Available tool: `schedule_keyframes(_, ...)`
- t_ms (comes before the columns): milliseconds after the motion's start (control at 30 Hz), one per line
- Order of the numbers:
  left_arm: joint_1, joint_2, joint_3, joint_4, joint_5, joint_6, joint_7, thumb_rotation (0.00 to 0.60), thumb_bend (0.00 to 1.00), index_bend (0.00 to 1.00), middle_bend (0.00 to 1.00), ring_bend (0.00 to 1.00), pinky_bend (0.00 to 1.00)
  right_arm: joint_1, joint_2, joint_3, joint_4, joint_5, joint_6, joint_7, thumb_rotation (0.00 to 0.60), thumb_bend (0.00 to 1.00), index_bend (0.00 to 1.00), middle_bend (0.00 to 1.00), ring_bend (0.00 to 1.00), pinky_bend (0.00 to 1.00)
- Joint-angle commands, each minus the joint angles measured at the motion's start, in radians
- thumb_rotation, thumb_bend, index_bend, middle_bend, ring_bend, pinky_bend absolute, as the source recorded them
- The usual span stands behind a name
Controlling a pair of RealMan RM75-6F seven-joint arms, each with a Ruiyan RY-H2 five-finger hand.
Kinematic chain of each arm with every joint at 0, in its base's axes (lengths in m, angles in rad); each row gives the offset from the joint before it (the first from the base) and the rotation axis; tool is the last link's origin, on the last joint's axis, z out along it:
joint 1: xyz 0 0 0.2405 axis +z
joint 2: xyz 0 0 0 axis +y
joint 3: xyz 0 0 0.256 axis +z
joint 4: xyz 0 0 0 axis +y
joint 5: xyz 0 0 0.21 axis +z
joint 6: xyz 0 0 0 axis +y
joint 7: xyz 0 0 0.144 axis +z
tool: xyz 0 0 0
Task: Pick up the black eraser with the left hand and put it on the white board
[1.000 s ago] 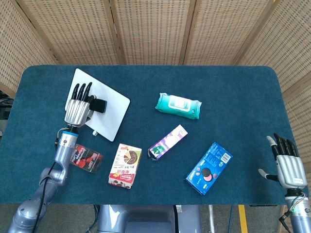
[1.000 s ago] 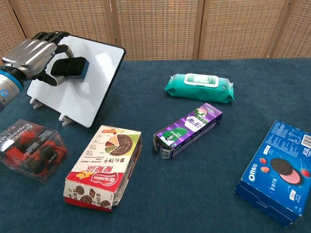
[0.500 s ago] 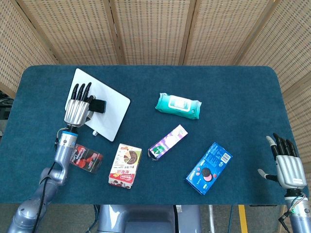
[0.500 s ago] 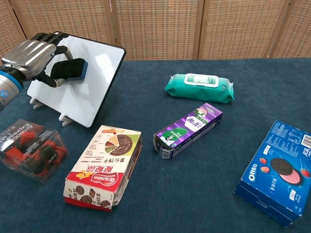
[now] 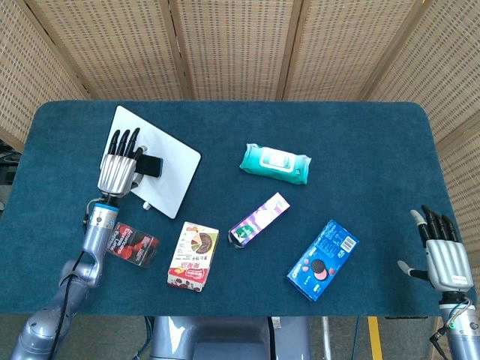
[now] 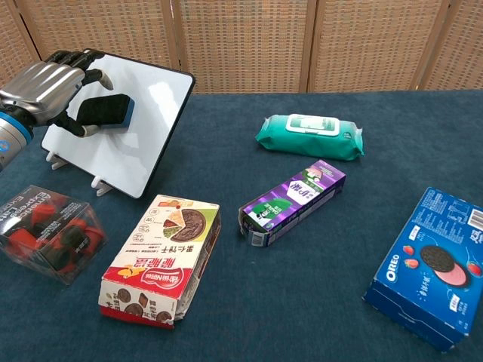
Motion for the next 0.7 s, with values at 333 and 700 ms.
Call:
schedule_keyframes(333, 0.002, 0.005, 0.001, -0.005, -0.003, 0.003, 0.005, 0.6, 0.23, 0.14, 0.0, 0.0, 0.0, 0.0, -0.001, 0.0, 0.0, 0.0, 0.001, -0.001, 0.6, 0.05, 0.02, 0.0, 0.0, 0.0)
schedule_keyframes(700, 0.005, 0.013, 0.001, -0.016, -0.008, -0.003, 0.012, 0.6, 0.11, 0.11, 0.0, 0.0, 0.0, -0.001, 0.001, -0.003, -0.006, -0.009, 0.007, -0.002, 0.6, 0.05, 0.02, 0.0, 0.0, 0.0)
